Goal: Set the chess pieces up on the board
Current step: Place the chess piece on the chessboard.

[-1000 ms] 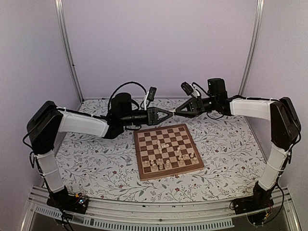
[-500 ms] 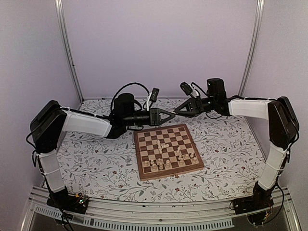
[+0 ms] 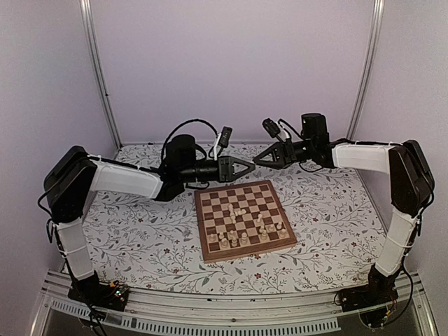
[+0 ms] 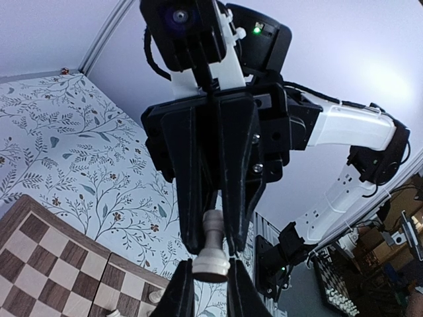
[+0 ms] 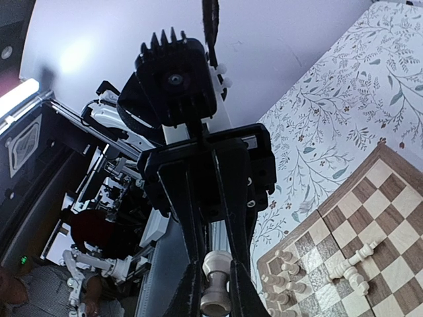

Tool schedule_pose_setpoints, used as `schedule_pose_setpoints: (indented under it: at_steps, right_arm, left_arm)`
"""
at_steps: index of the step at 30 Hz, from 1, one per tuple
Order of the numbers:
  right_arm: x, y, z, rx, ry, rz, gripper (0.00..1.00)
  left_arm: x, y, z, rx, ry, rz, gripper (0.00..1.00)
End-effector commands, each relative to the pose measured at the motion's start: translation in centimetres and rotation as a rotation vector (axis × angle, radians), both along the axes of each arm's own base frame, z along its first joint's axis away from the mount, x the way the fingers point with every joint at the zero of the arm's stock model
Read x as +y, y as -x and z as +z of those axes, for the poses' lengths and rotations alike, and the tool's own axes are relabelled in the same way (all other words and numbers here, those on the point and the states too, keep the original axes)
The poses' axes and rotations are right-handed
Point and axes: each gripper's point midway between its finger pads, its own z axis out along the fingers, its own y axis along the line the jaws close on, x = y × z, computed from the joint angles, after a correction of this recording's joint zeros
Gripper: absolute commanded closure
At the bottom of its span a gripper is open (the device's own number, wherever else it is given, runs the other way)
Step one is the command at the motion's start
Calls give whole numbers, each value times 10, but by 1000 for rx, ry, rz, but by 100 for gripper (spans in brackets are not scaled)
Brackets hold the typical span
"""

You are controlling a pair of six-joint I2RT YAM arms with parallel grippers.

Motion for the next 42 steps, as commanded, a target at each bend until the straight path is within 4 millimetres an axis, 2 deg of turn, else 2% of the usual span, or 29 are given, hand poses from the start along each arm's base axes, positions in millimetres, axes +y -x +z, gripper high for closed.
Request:
schedule_pose_setpoints:
  at_steps: [1,6,9,12,14,15,16,18,21,24,26,29,31,36,42]
  right_arm:
    - [-1,0,15,-63,-29,9,94]
    - [0,-20,14,-153,82,-96,97]
    - [-3,-28,16,-297,169,-153,97]
    - [2,-23,25,-476,251,-159,97]
    - [15,-8,27,-601,302,-117,97]
    - [29,8,27,-671,325,-72,97]
    - [37,19,25,-722,355,-41,97]
    - [56,42,18,-835,404,49,97]
    - [82,76,-4,-888,476,191,97]
    - [101,108,-38,-899,559,327,97]
    - [108,126,-59,-901,613,400,97]
    - [113,144,-94,-916,709,490,97]
    - [115,151,-112,-929,759,529,97]
    - [117,162,-135,-935,828,578,97]
    - [124,155,-154,-961,880,577,96]
  left_arm:
    - [-6,-3,0,4,-8,13,85]
    - [10,-3,0,-107,-174,52,78]
    - [35,-8,20,-249,-314,138,67]
    - [68,-21,37,-366,-448,244,59]
    - [95,-34,45,-410,-533,332,51]
    - [109,-43,52,-443,-564,395,44]
    - [124,-54,59,-465,-595,486,36]
    - [164,-80,72,-475,-681,733,29]
    - [209,-99,84,-484,-781,996,23]
    - [250,-106,89,-471,-812,1210,1]
    - [270,-104,84,-441,-811,1266,1]
    - [278,-88,69,-417,-738,1190,1]
    - [282,-75,77,-449,-675,1182,1]
    - [280,-68,98,-476,-660,1156,6]
    - [273,-59,115,-486,-592,1102,9]
